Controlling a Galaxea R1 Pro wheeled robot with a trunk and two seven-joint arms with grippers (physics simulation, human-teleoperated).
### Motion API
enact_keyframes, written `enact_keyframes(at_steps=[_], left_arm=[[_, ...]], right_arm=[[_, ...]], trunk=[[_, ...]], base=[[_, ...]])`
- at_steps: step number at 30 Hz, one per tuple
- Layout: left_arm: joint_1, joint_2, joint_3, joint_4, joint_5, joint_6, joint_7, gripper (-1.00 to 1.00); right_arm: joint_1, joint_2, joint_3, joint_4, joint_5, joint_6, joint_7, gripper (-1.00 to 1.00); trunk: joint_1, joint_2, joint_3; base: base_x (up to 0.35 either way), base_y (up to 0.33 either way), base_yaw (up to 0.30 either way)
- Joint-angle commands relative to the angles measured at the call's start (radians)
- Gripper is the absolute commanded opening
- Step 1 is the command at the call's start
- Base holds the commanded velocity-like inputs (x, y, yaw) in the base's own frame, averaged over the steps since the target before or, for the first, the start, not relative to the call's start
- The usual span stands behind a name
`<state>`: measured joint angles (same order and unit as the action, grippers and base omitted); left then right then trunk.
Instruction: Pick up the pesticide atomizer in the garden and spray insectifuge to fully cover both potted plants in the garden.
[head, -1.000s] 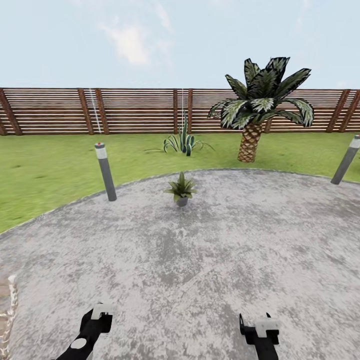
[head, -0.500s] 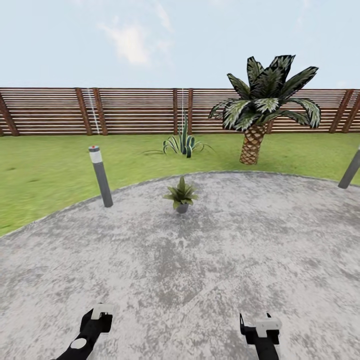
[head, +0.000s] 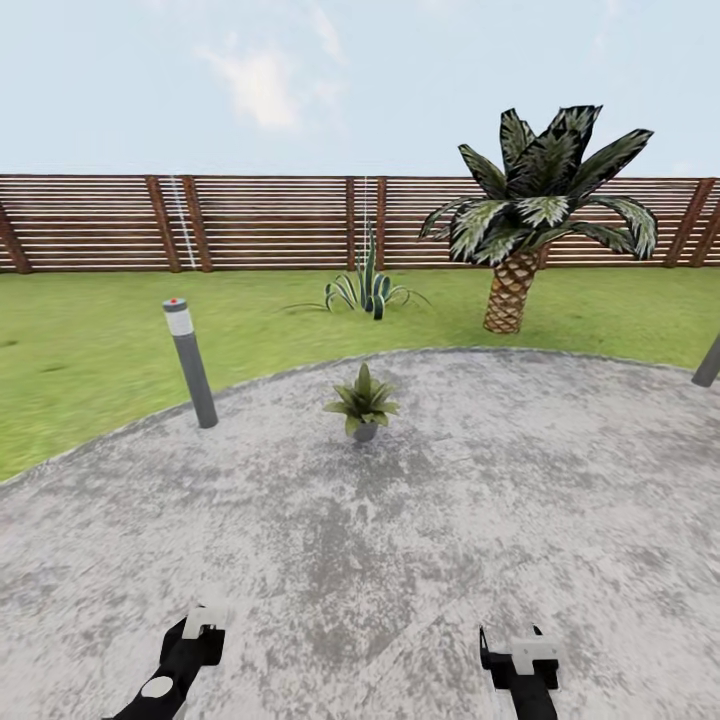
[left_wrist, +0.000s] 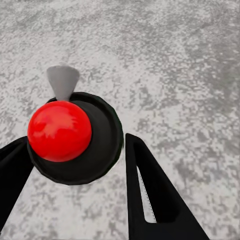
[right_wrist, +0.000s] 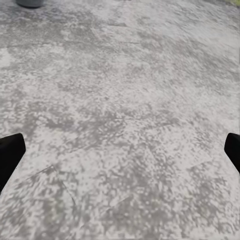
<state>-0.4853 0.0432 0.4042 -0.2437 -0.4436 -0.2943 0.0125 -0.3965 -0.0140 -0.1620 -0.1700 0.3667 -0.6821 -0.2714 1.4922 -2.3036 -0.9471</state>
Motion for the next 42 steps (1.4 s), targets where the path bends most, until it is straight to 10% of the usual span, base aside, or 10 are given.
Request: enact_keyframes(at_steps=[1, 42], left_arm=[[-0.001, 0.000, 0.007, 0.001, -0.010, -0.005, 0.001, -1.00], [-0.001, 0.000, 0.007, 0.003, -0.010, -0.005, 0.001, -1.00]], right_arm=[[-0.001, 0.000, -0.004, 0.001, 0.011, -0.002, -0.006, 1.00], [-0.001, 0.000, -0.004, 0.001, 0.010, -0.002, -0.006, 1.00]], trunk=[[0.000, 0.000, -0.001], [0.000, 0.000, -0.001]], base=[[0.338, 0.000, 0.000], [0.314, 0.104, 0.000]])
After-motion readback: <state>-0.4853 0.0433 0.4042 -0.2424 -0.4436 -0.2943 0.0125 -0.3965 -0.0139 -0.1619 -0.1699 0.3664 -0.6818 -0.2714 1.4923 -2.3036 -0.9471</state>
